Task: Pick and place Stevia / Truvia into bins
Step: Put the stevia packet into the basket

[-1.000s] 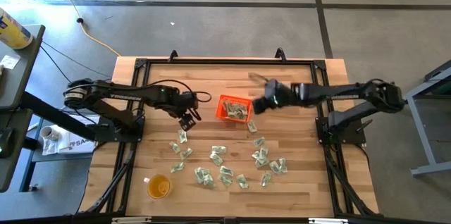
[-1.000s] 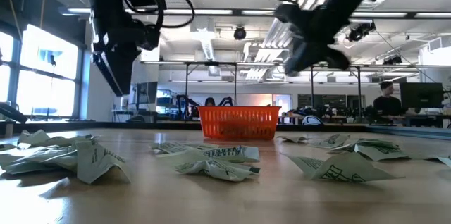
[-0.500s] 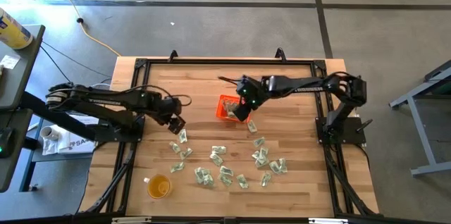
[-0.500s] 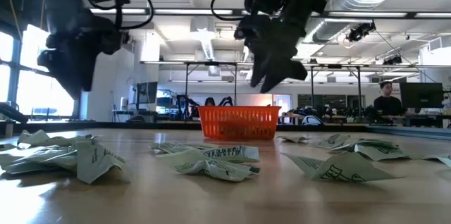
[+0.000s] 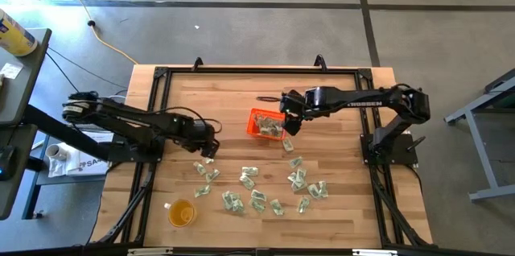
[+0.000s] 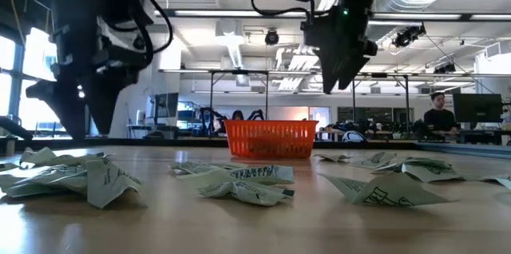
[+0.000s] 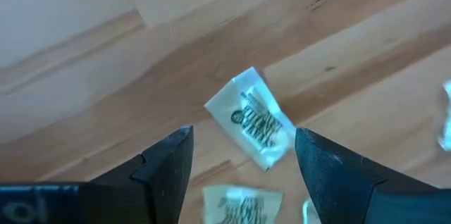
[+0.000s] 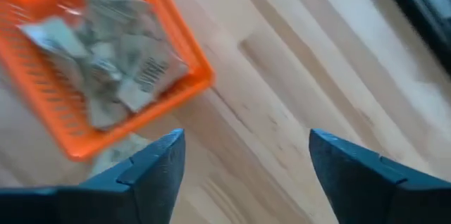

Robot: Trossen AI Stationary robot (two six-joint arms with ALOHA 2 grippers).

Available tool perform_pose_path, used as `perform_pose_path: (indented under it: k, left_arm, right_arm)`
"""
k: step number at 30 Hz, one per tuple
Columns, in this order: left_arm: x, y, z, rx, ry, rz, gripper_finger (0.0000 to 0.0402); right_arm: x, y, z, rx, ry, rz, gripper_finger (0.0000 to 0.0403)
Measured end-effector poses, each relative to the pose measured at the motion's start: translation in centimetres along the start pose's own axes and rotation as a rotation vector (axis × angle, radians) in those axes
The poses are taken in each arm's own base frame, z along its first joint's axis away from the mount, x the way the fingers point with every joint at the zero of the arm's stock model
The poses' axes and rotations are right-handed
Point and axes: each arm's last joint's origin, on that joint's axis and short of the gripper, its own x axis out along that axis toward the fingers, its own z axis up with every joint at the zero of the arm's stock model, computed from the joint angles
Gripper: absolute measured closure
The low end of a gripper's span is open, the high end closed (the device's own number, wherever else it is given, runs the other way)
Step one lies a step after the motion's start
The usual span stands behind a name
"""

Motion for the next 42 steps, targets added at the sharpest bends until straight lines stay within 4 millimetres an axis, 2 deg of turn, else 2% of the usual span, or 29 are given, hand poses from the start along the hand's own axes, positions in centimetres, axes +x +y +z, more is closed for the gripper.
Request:
perform_pose_path:
  k: [7, 12, 15, 19, 22, 26, 29, 31, 33, 34, 38, 40, 42]
  left_arm:
    - [3.3, -0.7, -1.0, 0.046, 0.044, 0.151, 0.0135]
    - [3.2, -1.5, -0.7, 0.105, -0.083, 0.224, 0.0209]
    - [3.0, -1.5, 1.0, 0.162, -0.232, 0.278, 0.0277]
    - [2.9, -1.1, 4.3, 0.245, -0.286, 0.249, 0.0375]
    - [2.1, -1.0, 7.4, 0.255, -0.331, 0.218, 0.0374]
    - [-0.9, -2.2, 11.4, 0.314, -0.382, 0.128, 0.0360]
    - [-3.1, -3.2, 12.8, 0.445, -0.360, 0.071, 0.0380]
    - [-3.8, -3.5, 12.7, 0.567, -0.283, 0.050, 0.0380]
    - [-3.6, -3.3, 11.6, 0.681, -0.173, 0.072, 0.0364]
    - [-3.5, -3.1, 10.7, 0.732, -0.107, 0.102, 0.0342]
    - [-3.2, -2.3, 7.4, 0.935, 0.127, 0.281, 0.0213]
    - [-2.7, -2.2, 6.3, 1.051, 0.150, 0.330, 0.0150]
    - [-1.9, -2.3, 5.6, 1.170, 0.144, 0.309, 0.0096]
  right_arm:
    - [0.1, -0.2, -0.1, -0.004, -0.014, -0.070, 0.0112]
    - [0.2, -0.5, 0.1, 0.000, -0.033, -0.109, 0.0113]
    - [0.4, -1.0, 0.3, 0.013, -0.027, -0.115, 0.0113]
    - [0.5, -1.6, 0.3, 0.019, -0.007, -0.137, 0.0113]
    - [-0.3, -1.9, 0.1, 0.011, -0.029, -0.171, 0.0113]
    - [-2.6, -2.5, -0.7, 0.045, -0.095, -0.208, 0.0116]
    - [-4.0, -3.2, -1.2, 0.082, -0.104, -0.198, 0.0118]
    - [-4.6, -3.5, -1.5, 0.086, -0.103, -0.187, 0.0118]
    - [-4.9, -3.7, -1.6, 0.086, -0.105, -0.190, 0.0119]
    - [-4.9, -3.8, -1.6, 0.085, -0.107, -0.189, 0.0119]
    - [-5.0, -3.8, -1.6, 0.072, -0.108, -0.182, 0.0119]
    - [-4.9, -3.7, -1.4, 0.070, -0.118, -0.177, 0.0119]
    - [-4.9, -3.7, -1.3, 0.067, -0.129, -0.171, 0.0119]
